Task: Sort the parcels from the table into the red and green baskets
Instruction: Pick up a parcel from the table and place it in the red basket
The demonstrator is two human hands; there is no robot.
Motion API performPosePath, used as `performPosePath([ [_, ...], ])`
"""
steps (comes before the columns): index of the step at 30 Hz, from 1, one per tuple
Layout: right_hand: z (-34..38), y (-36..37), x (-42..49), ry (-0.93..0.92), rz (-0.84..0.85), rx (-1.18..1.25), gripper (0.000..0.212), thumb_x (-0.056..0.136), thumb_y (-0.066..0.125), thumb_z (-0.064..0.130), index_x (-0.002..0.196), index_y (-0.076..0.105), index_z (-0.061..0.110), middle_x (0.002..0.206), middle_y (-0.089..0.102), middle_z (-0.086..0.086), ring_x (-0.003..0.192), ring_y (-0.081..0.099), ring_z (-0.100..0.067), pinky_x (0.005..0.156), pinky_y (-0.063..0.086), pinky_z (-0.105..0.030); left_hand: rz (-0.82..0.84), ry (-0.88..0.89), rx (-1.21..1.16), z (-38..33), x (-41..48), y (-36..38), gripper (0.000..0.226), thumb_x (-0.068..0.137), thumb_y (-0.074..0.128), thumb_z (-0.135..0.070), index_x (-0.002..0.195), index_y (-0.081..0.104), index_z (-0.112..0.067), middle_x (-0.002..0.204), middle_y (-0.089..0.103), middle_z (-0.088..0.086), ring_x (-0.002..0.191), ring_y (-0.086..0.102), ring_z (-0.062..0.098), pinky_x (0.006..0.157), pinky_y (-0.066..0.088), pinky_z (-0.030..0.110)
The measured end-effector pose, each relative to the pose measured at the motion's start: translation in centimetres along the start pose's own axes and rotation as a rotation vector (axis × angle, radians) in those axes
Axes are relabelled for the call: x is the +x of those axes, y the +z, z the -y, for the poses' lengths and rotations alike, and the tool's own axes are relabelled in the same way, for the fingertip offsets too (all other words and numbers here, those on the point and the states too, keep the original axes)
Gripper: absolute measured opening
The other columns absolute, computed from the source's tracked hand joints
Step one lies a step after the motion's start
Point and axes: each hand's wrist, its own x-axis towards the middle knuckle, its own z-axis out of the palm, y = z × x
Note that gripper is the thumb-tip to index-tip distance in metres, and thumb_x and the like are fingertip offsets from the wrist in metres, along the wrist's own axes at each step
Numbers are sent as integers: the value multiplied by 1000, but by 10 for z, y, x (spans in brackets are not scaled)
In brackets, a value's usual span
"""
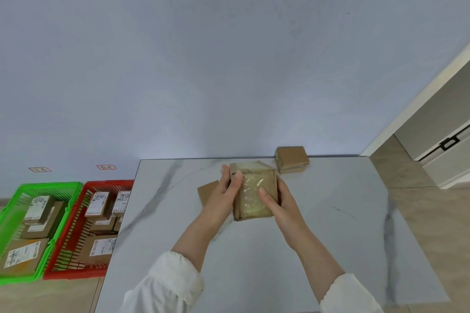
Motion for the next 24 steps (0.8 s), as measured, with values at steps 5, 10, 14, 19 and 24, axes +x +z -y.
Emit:
performPosePath([
  [5,0,-2,0,-51,-15,-36,53,89,59,20,138,39,25,128,57,9,115,56,-2,84,49,-13,-27,22,-60,-3,-1,3,73,87,47,-49,149,16,-28,149,24,-17,127,34,-1,113,30,29],
  [10,7,-16,-1,84,-39,223,45,84,57,36,124,56,16,119,66,-3,111,62,-18,93,50,-35,23,121,143,-6,-3,-10,55,90,49,-45,141,31,-38,152,19,-16,138,20,-2,91,35,4],
  [14,11,-29,1,254,44,253,54,80,52,44,121,60,10,118,67,-14,111,62,-31,94,49,-47,94,73,330,-11,6,-31,30,79,66,-44,104,53,-32,125,59,-6,108,57,2,104,42,41],
  [19,17,-33,4,359,165,245,52,79,48,44,116,63,11,116,66,-19,101,64,-32,86,52,-49,243,-22,392,-24,5,-36,25,85,63,-34,105,50,-26,97,69,-8,77,68,11,68,55,24],
  [24,20,-33,6,389,193,234,53,76,49,47,115,65,15,116,67,-16,104,63,-33,86,51,-51,292,-117,335,-23,2,-35,38,84,62,-45,119,50,-34,110,68,-2,89,68,12,79,53,23],
])
